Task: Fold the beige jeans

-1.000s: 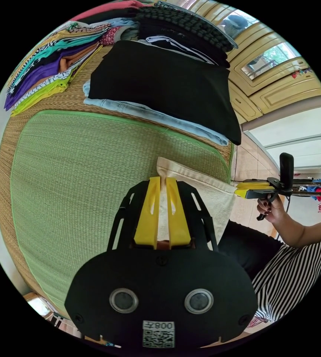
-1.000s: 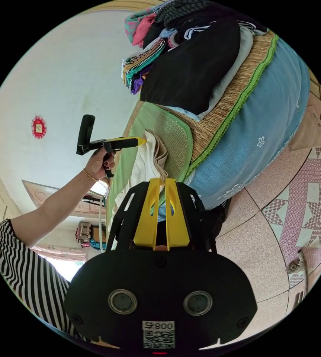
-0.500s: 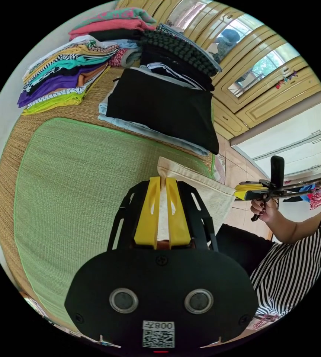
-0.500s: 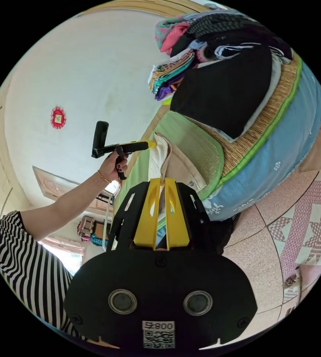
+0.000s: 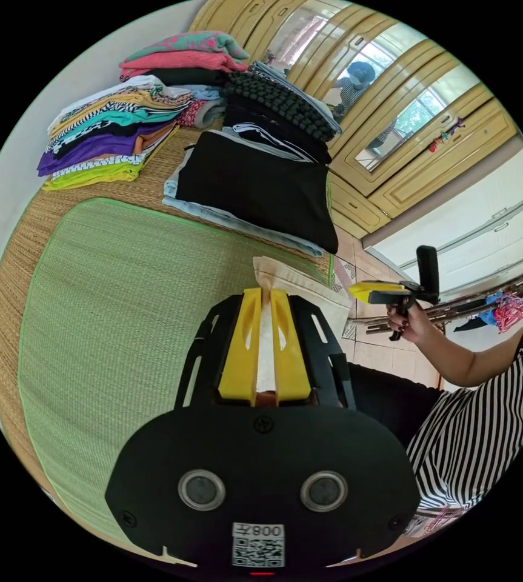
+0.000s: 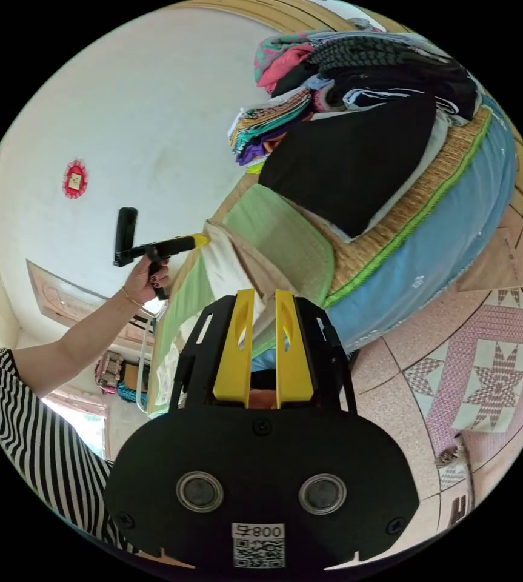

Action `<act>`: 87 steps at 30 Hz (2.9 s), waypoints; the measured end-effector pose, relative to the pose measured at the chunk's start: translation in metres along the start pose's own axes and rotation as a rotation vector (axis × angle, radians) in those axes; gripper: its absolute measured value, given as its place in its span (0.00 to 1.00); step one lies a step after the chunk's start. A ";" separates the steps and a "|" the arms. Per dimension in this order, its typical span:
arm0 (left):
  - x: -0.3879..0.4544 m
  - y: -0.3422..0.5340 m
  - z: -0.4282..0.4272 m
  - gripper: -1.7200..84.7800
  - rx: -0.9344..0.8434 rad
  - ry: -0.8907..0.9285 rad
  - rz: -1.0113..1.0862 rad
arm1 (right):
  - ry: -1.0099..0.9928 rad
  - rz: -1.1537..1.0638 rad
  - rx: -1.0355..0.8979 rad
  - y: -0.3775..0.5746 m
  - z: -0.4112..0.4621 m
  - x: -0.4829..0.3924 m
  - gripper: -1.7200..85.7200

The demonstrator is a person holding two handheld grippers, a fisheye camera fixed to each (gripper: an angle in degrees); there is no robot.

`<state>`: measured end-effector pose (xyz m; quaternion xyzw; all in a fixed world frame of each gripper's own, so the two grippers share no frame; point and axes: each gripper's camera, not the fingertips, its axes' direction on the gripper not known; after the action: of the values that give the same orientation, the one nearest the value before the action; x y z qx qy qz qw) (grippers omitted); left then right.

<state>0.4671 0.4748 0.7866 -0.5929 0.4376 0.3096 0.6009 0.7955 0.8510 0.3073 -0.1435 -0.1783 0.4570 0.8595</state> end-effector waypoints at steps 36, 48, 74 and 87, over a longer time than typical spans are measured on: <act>0.008 0.067 -0.068 0.04 -0.011 0.024 -0.002 | -0.651 -0.125 -0.406 -0.092 0.117 0.016 0.11; -0.009 0.107 -0.087 0.04 -0.040 0.032 -0.021 | -0.402 -0.136 -0.349 -0.064 0.123 -0.073 0.03; -0.101 0.474 -0.261 0.04 0.364 0.117 -0.354 | -0.459 -0.437 -0.539 0.032 0.289 -0.401 0.03; -0.138 0.683 -0.249 0.03 0.346 0.147 -0.781 | -0.281 -0.353 -0.865 0.122 0.459 -0.460 0.04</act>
<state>-0.2392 0.3223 0.6297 -0.6249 0.2675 -0.0620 0.7308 0.2664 0.5703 0.5874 -0.3921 -0.4876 0.2031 0.7531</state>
